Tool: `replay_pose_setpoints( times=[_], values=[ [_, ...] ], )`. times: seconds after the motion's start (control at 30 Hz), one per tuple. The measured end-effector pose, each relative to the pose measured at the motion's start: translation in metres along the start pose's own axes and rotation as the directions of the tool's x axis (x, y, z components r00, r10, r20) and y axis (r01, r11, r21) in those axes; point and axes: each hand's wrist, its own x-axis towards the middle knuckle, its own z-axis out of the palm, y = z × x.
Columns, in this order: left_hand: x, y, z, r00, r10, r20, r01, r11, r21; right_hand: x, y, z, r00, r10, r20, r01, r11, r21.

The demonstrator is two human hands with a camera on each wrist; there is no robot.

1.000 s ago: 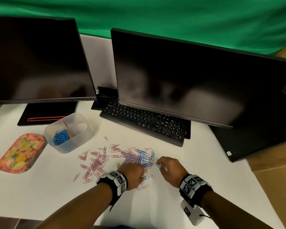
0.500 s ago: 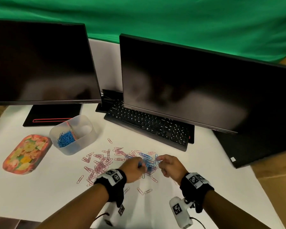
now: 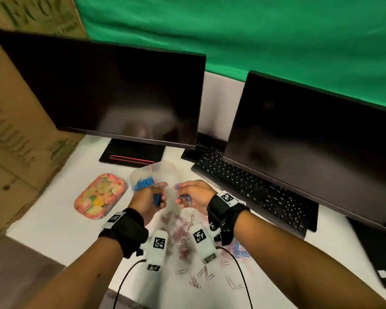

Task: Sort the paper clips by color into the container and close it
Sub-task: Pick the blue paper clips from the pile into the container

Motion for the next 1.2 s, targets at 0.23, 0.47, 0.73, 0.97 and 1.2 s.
replay_pose_setpoints(
  times=[0.23, 0.47, 0.73, 0.97, 1.2],
  values=[
    [0.019, 0.039, -0.032, 0.991, -0.028, -0.132, 0.017, 0.996, -0.083, 0.043, -0.033, 0.060, 0.998, 0.057, 0.030, -0.051, 0.982, -0.181],
    [0.036, 0.052, -0.041, 0.975, -0.026, -0.221, 0.032, 0.999, 0.024, 0.056, -0.046, 0.071, 0.999, 0.047, -0.002, -0.047, 0.977, -0.208],
    [0.026, 0.042, -0.019, 0.949, 0.236, -0.209, -0.154, 0.926, 0.346, 0.031, -0.039, 0.004, 1.000, -0.010, 0.003, 0.010, 1.000, 0.016],
    [0.013, -0.018, 0.026, 0.899, 0.326, 0.292, -0.422, 0.473, 0.774, -0.014, 0.029, -0.111, 0.941, -0.098, -0.325, -0.096, 0.842, -0.531],
    [0.011, -0.087, 0.079, 0.830, 0.043, 0.556, -0.554, -0.051, 0.831, -0.047, 0.102, -0.152, 0.923, -0.164, -0.349, -0.253, 0.423, -0.870]
  ],
)
